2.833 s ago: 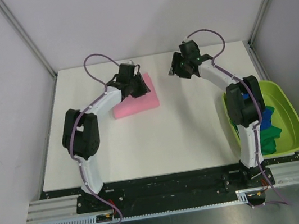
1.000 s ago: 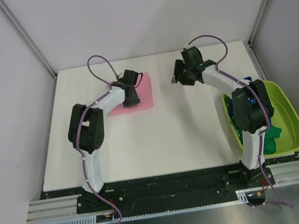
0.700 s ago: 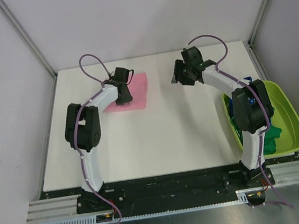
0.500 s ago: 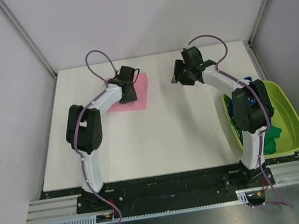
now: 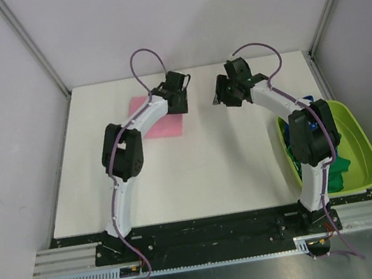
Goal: Fold and stack the t-shirts
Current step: Put the neatly folded tshirt into the corner of the board with the left arm
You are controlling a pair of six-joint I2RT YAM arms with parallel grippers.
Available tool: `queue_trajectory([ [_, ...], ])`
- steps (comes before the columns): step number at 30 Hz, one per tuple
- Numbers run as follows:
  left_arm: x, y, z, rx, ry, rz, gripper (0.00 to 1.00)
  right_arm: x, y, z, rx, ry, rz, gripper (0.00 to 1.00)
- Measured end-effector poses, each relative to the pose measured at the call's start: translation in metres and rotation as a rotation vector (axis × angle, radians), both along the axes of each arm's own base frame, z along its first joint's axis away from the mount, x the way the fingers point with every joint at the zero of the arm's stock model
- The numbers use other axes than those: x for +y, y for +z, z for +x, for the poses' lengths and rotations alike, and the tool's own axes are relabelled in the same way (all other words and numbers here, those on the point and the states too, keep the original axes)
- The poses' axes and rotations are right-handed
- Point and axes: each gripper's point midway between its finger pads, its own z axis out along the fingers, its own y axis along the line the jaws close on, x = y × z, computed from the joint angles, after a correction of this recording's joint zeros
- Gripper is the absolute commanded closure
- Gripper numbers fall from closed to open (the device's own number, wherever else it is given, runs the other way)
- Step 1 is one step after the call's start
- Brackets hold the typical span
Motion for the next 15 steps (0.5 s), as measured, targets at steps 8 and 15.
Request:
queue_trajectory([
  [8, 0.010, -0.039, -0.003, 0.068, -0.032, 0.102, 0.46, -0.002, 0.001, 0.000, -0.002, 0.000, -0.012, 0.42],
  [15, 0.029, -0.036, 0.002, 0.040, -0.036, 0.211, 0.46, -0.003, 0.001, 0.000, -0.001, -0.003, -0.017, 0.42],
])
